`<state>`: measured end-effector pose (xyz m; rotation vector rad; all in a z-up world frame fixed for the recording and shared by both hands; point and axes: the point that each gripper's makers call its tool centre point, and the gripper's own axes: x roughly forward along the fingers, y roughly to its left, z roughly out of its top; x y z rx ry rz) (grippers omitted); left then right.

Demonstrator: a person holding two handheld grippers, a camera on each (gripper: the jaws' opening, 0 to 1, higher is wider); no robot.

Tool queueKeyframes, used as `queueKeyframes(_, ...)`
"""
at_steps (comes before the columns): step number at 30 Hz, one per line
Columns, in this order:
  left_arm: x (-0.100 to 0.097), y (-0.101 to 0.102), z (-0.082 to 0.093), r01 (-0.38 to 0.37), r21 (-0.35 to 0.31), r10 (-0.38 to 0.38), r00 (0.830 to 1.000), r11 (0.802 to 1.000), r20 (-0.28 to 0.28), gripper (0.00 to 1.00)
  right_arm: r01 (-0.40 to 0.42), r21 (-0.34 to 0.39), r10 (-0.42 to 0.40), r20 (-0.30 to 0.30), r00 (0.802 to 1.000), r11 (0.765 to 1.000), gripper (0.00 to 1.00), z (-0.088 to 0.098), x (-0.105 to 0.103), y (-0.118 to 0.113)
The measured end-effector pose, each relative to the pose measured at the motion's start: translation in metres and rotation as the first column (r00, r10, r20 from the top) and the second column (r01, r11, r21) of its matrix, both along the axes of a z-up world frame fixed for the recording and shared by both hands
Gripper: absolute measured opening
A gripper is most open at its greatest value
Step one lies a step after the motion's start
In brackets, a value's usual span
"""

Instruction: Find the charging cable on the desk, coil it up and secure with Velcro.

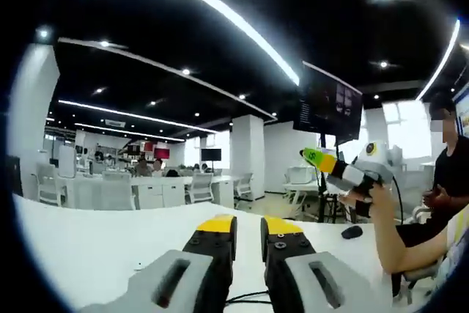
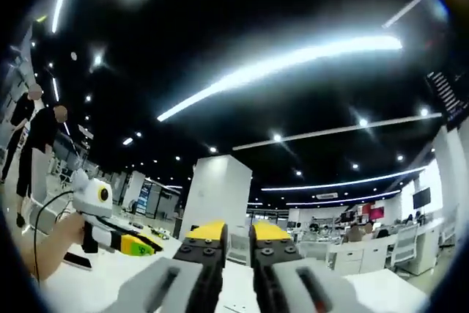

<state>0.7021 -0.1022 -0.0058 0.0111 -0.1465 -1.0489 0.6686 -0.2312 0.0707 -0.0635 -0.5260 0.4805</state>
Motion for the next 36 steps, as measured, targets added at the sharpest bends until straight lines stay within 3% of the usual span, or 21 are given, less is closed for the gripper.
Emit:
queueKeyframes(3,-0.008,-0.004,0.004,0.023,0.033,-0.026,0.998,0.999,0.063,0.28,-0.008,0.014,0.007,0.042,0.999,1.000,0.23,0.010,-0.013,0.003)
queueKeyframes(6,-0.014,-0.001,0.010,0.033,0.029,-0.035,0.996,0.999,0.087,0.34,-0.005,0.021,0.003,0.100,0.995,1.000,0.27,0.020,-0.025,0.007)
queueKeyframes(9,-0.021,0.003,0.022,0.061,-0.016,-0.059,0.992,0.998,0.109,0.40,0.019,0.020,-0.021,0.121,0.992,1.000,0.31,0.024,-0.029,0.010)
queueKeyframes(11,-0.028,0.010,0.036,0.087,-0.086,-0.076,0.990,0.992,0.119,0.46,0.041,0.008,-0.042,0.134,0.990,0.999,0.33,0.025,-0.033,0.013)
queueKeyframes(14,-0.033,0.015,0.041,0.089,-0.106,-0.076,0.989,0.990,0.127,0.61,0.055,0.008,-0.055,0.148,0.987,0.998,0.47,0.025,-0.038,0.013)
queueKeyframes(16,-0.036,0.015,0.043,0.077,-0.113,-0.062,0.989,0.991,0.131,0.73,0.071,0.015,-0.073,0.140,0.988,0.997,0.61,0.024,-0.039,0.008)
queueKeyframes(18,-0.037,0.014,0.042,0.058,-0.095,-0.044,0.988,0.994,0.145,0.77,0.090,0.010,-0.090,0.140,0.986,0.996,0.71,0.022,-0.039,0.004)
queueKeyframes(23,-0.043,0.006,0.036,0.058,-0.053,-0.049,0.986,0.997,0.162,0.81,0.113,-0.035,-0.109,0.112,0.988,0.993,0.72,0.011,-0.038,-0.001)
queueKeyframes(28,-0.049,-0.003,0.029,0.082,-0.020,-0.078,0.986,0.996,0.146,0.88,0.056,-0.075,-0.052,0.052,0.997,0.996,0.90,0.000,-0.045,0.010)
queueKeyframes(31,-0.052,-0.004,0.029,0.083,-0.007,-0.081,0.984,0.997,0.158,0.90,0.043,-0.125,-0.042,0.010,0.999,0.991,0.94,-0.009,-0.048,0.018)
queueKeyframes(36,-0.056,0.000,0.028,0.072,0.014,-0.073,0.986,0.997,0.151,0.93,0.080,-0.190,-0.077,0.023,0.997,0.979,0.95,-0.018,-0.052,0.022)
